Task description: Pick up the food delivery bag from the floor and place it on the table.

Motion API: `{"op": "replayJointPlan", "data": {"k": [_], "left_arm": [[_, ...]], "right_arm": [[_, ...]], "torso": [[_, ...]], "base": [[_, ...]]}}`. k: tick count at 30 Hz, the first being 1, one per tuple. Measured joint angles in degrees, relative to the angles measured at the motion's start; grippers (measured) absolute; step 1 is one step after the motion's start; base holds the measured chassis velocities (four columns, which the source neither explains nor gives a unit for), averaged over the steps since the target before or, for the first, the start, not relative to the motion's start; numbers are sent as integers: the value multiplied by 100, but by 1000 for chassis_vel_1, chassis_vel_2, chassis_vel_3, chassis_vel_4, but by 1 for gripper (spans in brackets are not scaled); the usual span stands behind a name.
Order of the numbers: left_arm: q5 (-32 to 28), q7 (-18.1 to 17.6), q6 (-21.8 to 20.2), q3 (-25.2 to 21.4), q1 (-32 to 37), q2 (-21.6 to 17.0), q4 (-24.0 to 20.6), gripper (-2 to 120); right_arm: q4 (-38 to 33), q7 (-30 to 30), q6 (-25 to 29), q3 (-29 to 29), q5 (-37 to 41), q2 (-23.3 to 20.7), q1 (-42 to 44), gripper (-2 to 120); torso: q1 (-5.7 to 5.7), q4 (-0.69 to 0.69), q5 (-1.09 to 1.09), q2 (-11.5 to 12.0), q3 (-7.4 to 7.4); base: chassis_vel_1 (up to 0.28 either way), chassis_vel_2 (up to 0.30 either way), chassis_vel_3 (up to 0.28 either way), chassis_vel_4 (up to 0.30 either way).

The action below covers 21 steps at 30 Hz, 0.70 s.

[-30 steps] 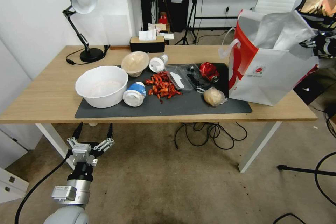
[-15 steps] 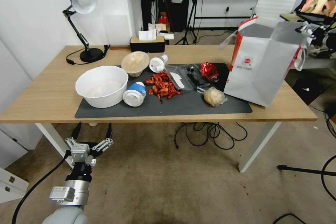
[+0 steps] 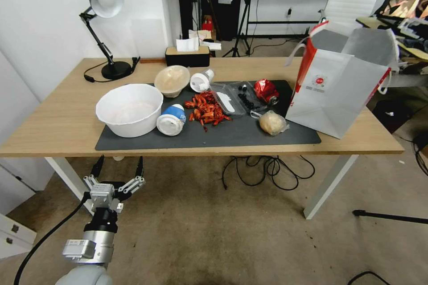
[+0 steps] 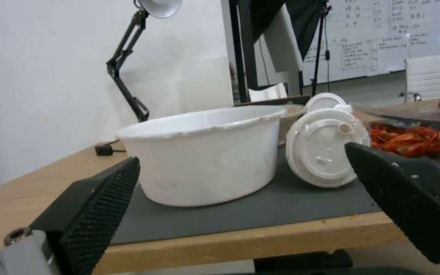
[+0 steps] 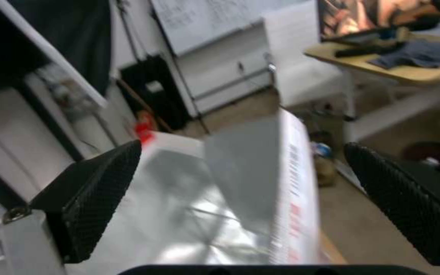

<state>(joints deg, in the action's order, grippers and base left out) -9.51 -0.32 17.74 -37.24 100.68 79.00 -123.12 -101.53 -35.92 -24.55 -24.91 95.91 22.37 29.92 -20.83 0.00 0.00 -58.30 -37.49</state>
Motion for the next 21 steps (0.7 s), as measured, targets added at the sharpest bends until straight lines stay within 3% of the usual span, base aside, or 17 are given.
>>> {"op": "replayJointPlan", "data": {"k": [3, 4, 6, 9, 15, 21], "left_arm": [[-51, -1, 0, -44, -19, -6, -56, 100], [-51, -1, 0, -44, -19, -6, -56, 100], [-90, -1, -2, -67, -39, -19, -78, 100], [-99, 0, -3, -87, -23, -27, -112, 100], [-130, 27, -5, -126, -20, -31, -117, 100], [-142, 56, -1, -153, -30, -28, -160, 100]], "right_arm": [[-408, 814, 723, -729, -106, 40, 865, 100], [-408, 814, 723, -729, -106, 40, 865, 100], [-874, 1587, 1215, -1432, -557, 231, 1843, 100], [-1393, 2036, 1533, -1824, -944, 562, 2476, 100], [-1984, 2453, 2023, -2061, -1528, 1045, 3310, 100], [-2477, 2880, 2791, -2071, -2954, 1707, 4532, 100]], "torso": [[0, 0, -1, 0, 0], [0, 0, -1, 0, 0], [0, -4, 2, 0, 0], [0, -3, 0, 0, 1], [0, 2, -2, 0, 0], [0, -1, -1, 0, 1]], "base": [[0, 0, 0, 0], [0, 0, 0, 0], [0, 0, 0, 0], [0, 0, 0, 0], [0, 0, 0, 0], [0, 0, 0, 0]]}}
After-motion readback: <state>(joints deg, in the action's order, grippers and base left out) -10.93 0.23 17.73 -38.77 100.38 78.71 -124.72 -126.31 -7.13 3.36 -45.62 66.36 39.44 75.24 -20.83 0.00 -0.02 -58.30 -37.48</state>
